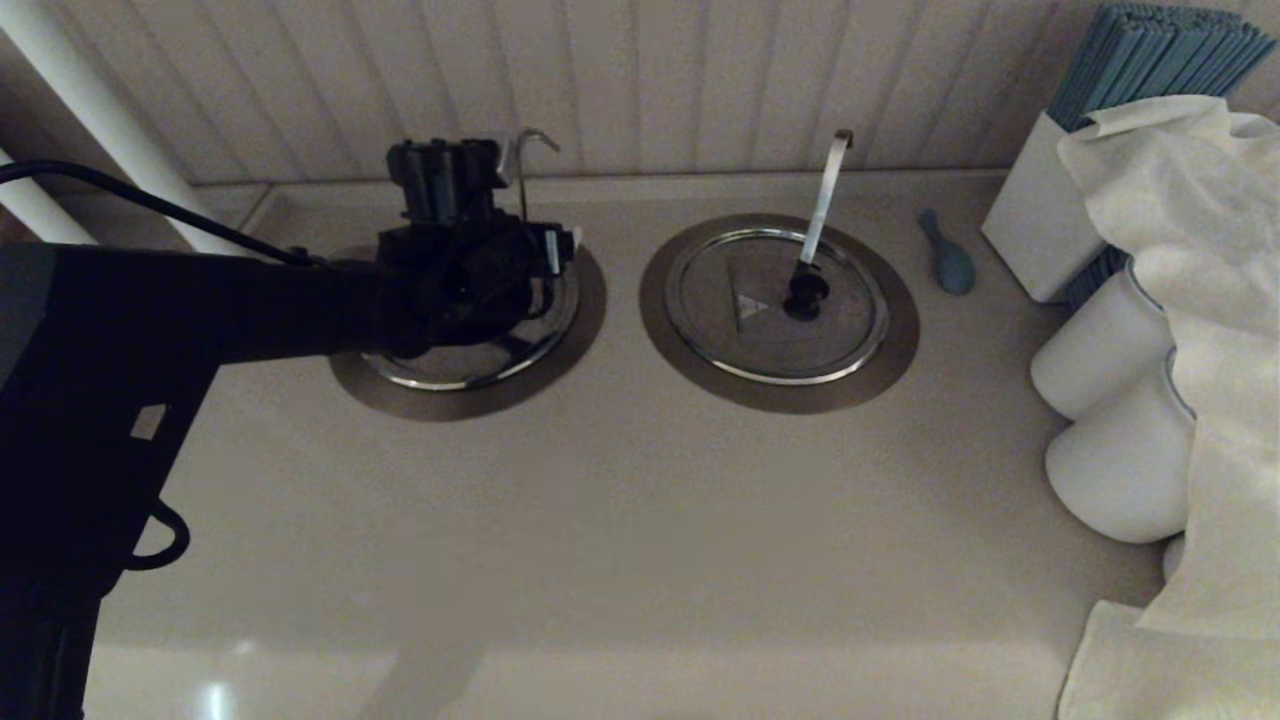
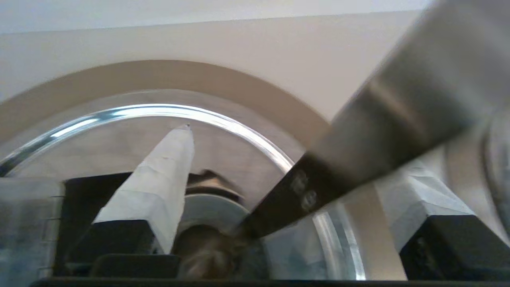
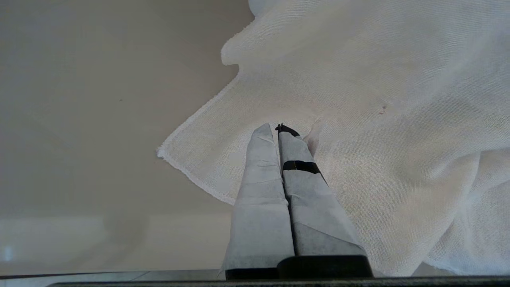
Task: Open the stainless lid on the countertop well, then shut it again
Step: Stir with a spoon
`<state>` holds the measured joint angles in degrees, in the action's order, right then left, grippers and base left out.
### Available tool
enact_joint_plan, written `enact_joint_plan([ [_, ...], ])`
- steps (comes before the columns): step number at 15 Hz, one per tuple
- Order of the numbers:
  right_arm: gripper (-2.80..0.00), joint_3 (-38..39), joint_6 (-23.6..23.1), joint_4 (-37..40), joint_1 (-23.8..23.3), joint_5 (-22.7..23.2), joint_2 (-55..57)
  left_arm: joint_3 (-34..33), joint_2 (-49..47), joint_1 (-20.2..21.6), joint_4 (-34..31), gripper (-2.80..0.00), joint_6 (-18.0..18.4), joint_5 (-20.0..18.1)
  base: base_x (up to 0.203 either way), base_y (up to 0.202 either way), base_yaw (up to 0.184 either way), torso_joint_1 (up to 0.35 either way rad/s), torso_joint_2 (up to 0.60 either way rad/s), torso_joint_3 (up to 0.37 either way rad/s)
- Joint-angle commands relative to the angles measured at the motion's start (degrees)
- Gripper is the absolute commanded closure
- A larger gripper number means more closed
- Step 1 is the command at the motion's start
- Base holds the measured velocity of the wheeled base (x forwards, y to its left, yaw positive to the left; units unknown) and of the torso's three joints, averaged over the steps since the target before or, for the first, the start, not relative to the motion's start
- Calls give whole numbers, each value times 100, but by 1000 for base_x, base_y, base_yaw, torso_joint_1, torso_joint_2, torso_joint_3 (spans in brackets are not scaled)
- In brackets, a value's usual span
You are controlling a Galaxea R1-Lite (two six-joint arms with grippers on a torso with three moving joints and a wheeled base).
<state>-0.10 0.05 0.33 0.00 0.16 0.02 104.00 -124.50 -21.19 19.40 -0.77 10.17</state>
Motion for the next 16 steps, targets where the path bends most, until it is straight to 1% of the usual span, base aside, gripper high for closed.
enact_joint_plan([
  [1,0,1,-5,2,0,2,-2,-126,139,-62,4,-280,-2,12,0,0,0,0,0,0],
  [3,0,1,-5,2,9,2,-2,-247,197,-130,3,-280,7,12,0,0,0,0,0,0],
  [7,0,1,-3,2,2,2,6,-231,198,-119,7,-280,24,15,0,0,0,0,0,0],
  [12,0,1,-5,2,5,2,6,-266,308,45,-43,-280,44,16,0,0,0,0,0,0],
  [14,0,1,-5,2,0,2,-2,-325,358,160,-216,-280,138,-4,0,0,0,0,0,0],
  [16,0,1,2,2,0,2,-2,-450,482,168,-481,-280,173,-75,0,0,0,0,0,0],
])
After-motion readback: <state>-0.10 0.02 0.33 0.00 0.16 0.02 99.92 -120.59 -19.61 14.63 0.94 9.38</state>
